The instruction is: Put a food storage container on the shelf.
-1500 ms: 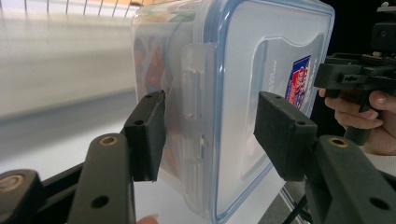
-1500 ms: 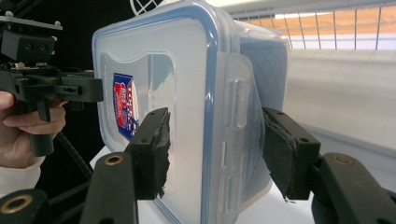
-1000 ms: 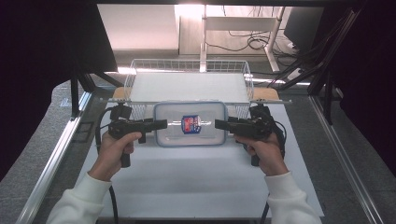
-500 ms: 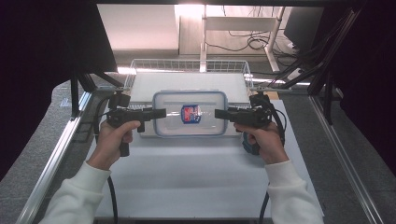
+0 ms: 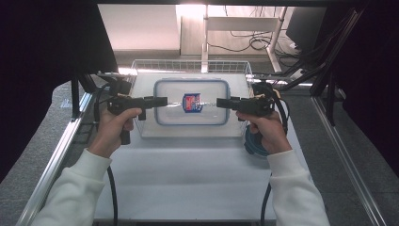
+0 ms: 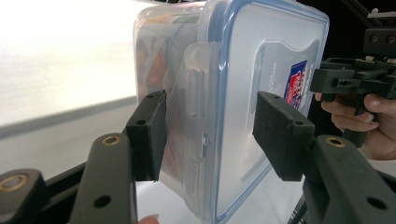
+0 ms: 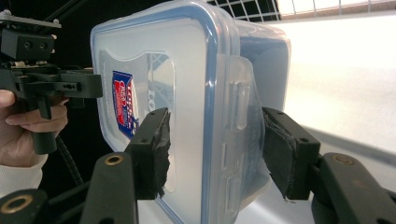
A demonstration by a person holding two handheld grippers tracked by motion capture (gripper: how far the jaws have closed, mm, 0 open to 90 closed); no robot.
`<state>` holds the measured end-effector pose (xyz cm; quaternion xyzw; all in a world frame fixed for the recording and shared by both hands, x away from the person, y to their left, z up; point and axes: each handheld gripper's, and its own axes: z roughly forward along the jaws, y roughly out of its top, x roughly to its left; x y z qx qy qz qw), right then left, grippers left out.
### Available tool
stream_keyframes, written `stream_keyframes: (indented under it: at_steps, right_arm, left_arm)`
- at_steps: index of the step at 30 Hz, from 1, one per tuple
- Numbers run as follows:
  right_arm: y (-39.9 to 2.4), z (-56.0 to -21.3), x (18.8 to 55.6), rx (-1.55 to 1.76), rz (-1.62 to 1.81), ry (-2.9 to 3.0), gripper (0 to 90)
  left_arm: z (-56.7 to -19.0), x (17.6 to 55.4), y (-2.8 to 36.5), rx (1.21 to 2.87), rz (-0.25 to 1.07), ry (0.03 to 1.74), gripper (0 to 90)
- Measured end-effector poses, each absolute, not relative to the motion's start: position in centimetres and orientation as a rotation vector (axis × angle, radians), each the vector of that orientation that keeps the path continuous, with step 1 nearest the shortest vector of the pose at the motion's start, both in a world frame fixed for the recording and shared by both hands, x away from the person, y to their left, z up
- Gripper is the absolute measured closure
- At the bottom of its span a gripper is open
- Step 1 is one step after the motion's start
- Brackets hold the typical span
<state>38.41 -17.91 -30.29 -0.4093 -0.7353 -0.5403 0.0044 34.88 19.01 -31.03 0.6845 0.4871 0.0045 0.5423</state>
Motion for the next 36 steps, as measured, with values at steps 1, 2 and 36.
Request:
stream_keyframes:
  at_steps: [1, 2, 36]
  right_arm:
    - [-17.9, -30.1, 38.6, -1.28, -1.695, -2.308, 44.0]
    - [-17.9, -30.0, 38.8, -1.28, -1.695, -2.31, 44.0]
    - [-16.7, -29.7, 46.9, -1.389, -1.631, -2.22, 43.4]
  left_arm:
    - [-30.9, 35.1, 19.0, 1.625, 0.013, 1.159, 45.4]
    - [-30.7, 35.3, 19.0, 1.627, 0.019, 1.154, 45.4]
    - [-30.7, 43.9, 20.2, 1.597, -0.071, 1.22, 45.5]
